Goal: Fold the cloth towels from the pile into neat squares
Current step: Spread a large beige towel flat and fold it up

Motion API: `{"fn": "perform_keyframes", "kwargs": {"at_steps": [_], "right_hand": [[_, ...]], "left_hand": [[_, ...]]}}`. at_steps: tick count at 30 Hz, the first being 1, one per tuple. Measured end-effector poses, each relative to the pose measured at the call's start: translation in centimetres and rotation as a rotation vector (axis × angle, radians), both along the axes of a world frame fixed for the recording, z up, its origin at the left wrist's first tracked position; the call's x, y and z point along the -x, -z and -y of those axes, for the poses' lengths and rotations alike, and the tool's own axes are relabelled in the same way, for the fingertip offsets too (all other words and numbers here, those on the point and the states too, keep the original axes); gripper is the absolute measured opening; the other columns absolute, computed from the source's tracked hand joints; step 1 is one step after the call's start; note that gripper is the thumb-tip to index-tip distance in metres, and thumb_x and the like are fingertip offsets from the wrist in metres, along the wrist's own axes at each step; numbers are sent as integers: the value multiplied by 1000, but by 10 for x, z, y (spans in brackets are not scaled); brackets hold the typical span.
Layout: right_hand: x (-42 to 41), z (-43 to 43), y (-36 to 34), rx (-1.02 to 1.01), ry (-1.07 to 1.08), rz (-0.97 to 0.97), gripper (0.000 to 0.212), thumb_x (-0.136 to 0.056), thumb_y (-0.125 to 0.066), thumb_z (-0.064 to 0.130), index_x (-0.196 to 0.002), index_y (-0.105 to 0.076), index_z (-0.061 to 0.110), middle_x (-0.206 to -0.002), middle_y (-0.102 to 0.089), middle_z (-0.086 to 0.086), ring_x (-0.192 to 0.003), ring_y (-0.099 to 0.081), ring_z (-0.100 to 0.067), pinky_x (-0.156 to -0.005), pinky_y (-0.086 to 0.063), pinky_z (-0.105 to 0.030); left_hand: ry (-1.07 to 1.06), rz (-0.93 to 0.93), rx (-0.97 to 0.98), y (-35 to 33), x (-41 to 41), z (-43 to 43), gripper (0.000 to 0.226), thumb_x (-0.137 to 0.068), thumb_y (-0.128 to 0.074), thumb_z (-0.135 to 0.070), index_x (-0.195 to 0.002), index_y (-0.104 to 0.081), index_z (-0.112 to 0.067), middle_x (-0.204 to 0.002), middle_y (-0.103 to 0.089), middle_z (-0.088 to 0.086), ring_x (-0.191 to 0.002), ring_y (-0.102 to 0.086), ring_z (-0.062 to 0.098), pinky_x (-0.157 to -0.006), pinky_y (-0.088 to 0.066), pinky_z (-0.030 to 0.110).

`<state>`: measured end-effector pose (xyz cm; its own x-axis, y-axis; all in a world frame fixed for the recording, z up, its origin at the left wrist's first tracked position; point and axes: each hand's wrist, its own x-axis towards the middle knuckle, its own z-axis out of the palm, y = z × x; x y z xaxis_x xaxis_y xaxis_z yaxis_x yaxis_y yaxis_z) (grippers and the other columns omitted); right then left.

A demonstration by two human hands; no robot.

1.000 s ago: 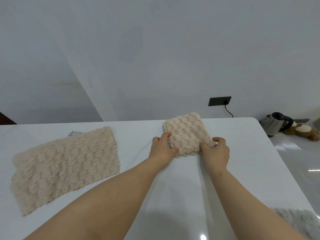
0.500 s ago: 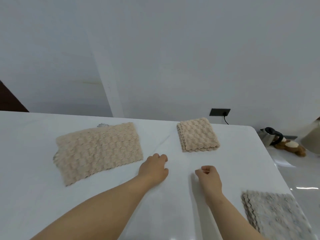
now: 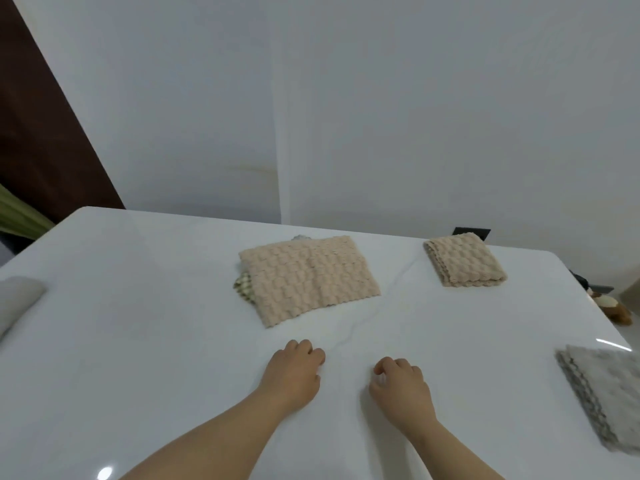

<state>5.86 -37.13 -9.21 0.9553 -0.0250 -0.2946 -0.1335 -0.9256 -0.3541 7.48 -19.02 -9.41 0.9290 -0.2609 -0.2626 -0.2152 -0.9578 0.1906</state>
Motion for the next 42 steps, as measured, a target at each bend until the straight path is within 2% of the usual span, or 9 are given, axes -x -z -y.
{"fn": "perform_keyframes", "kwargs": {"at_steps": [9, 18, 22, 27, 30, 32, 38, 40, 42], "right_hand": [[40, -99, 5, 47, 72, 47, 35, -90, -42, 26, -125, -45, 25, -134, -40, 5, -124, -36, -18, -94, -37, -27], [41, -116, 3, 132, 119, 26, 44, -91, -38, 29, -135, -34, 30, -141, -32, 6, -129, -31, -19, -99, -30, -34], [34, -110, 2, 139, 74, -1, 45, -91, -37, 34, -136, -32, 31, -143, -28, 6, -130, -28, -20, -102, -30, -33], [19, -104, 1, 113, 44, -45, 46, -89, -40, 36, -134, -35, 28, -143, -28, 4, -130, -28, -23, -104, -31, -34], [13, -101, 3, 119, 34, -41, 45, -89, -39, 38, -132, -36, 28, -142, -29, 5, -129, -28, -23, -104, -31, -33], [12, -102, 4, 128, 33, -30, 45, -89, -38, 39, -132, -36, 27, -142, -29, 4, -129, -28, -23, -105, -29, -33], [13, -104, 5, 131, 34, -36, 44, -90, -37, 41, -131, -36, 26, -143, -27, 3, -132, -23, -24, -107, -24, -34], [13, -104, 4, 127, 32, -48, 45, -90, -37, 41, -133, -35, 27, -145, -25, 3, -134, -20, -24, -109, -22, -35], [13, -104, 2, 128, 32, -62, 45, -92, -37, 41, -135, -33, 28, -147, -23, 3, -137, -17, -24, -110, -19, -36]], "left_hand": [[-14, -54, 242, 8, 21, -103, 31, -95, -43, -23, -125, -50, -18, -128, -44, 0, -120, -39, 18, -100, -35, 24], [119, 67, 114, 11, -2, -132, 32, -94, -42, -19, -125, -49, -18, -124, -46, 0, -115, -43, 20, -90, -39, 27], [230, 377, 144, 12, -28, -127, 37, -49, -79, -9, -81, -68, -22, -82, -62, -3, -77, -57, 17, -51, -45, 24], [282, 456, 38, 14, -64, -110, 55, -33, -87, -14, -85, -70, -21, -91, -68, -2, -91, -49, 15, -58, -52, 26], [269, 345, -59, 15, -75, -103, 57, -25, -91, -28, -79, -72, -24, -76, -68, -8, -69, -64, 13, -47, -49, 22], [231, 348, -60, 20, -78, -101, 46, -32, -92, -28, -73, -71, -24, -70, -66, -9, -63, -64, 13, -44, -45, 22], [85, 242, -65, 13, -71, -87, 20, -92, -46, -7, -108, -56, -12, -112, -58, 3, -108, -51, 20, -67, -31, 25], [104, 275, 14, 8, -65, -91, 13, -76, -69, -9, -84, -62, -15, -88, -64, -1, -84, -60, 16, -51, -25, 20], [159, 358, 114, 13, -59, -104, 36, -44, -88, -12, -53, -54, -21, -54, -55, -9, -50, -54, 10, -41, -11, 14]]}}
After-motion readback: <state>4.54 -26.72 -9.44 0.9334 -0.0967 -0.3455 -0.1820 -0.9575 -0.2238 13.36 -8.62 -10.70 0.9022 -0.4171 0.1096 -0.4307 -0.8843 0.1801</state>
